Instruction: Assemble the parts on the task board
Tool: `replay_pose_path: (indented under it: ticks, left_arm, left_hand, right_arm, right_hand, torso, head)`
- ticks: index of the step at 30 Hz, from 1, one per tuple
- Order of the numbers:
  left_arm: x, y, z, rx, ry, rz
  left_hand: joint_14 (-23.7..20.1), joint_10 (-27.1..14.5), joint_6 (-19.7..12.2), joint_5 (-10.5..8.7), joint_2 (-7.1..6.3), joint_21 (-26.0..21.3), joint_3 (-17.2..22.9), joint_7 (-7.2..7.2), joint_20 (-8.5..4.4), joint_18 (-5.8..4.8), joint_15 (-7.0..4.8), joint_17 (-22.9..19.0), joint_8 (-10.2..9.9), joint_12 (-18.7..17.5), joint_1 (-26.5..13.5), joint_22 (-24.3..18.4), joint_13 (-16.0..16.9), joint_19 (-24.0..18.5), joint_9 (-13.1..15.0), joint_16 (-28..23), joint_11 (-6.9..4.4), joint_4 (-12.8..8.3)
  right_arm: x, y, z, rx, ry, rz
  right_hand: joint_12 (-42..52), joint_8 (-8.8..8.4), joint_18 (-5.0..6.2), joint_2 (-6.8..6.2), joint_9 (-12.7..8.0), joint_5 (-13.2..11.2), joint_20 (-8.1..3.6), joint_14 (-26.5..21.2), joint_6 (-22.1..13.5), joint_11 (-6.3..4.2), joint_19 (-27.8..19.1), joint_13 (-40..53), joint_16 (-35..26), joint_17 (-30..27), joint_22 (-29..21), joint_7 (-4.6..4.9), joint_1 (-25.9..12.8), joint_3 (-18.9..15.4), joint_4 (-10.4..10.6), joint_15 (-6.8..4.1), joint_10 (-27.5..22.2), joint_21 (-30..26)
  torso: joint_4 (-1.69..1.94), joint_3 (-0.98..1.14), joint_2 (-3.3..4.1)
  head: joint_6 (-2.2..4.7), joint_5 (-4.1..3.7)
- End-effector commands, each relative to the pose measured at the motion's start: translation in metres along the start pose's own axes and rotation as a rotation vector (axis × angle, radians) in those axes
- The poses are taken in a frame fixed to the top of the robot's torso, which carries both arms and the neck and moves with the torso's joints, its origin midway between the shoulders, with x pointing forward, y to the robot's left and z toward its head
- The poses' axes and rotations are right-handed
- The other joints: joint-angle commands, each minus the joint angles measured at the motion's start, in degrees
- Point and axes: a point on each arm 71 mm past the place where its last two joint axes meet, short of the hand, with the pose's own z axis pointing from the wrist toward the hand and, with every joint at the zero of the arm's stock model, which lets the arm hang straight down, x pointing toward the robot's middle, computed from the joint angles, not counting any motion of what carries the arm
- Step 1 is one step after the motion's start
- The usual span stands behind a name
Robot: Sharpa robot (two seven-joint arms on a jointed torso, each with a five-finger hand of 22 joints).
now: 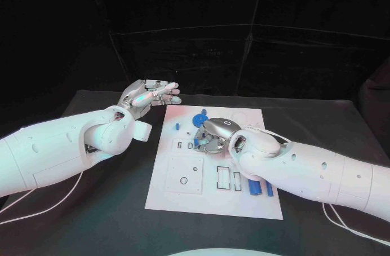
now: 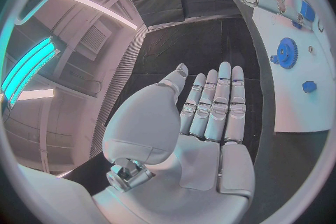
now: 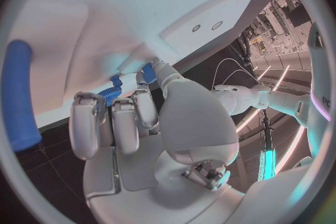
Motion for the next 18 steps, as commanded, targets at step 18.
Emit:
replay_pose_path:
  ticks: [18]
  left_arm:
    - [-0.001, -0.002, 0.001, 0.015, -0.005, 0.006]
  left_hand:
    - [4.8, 2.3, 1.7, 0.21, 0.16, 1.3, 1.1, -0.9, -1.15, 0.56, -1.38, 1.7, 0.2, 0.4, -0.3, 0.6, 0.2, 3.7, 0.2, 1.6, -1.03, -0.5]
  right_arm:
    - [-0.013, 0.004, -0.013, -0.086, -0.193, 0.062]
  right_hand:
    - [-5.3, -0.98, -0.7, -2.05, 0.1, 0.4, 1.73, 4.9, -7.9, 1.64, 0.8, -3.4, -0.8, 9.5, 3.4, 1.78, -1.5, -7.4, 5.1, 1.75, -5.2, -0.3]
  torso:
    - [-0.05, 0.06, -0.03]
  head:
    - [0.39, -0.16]
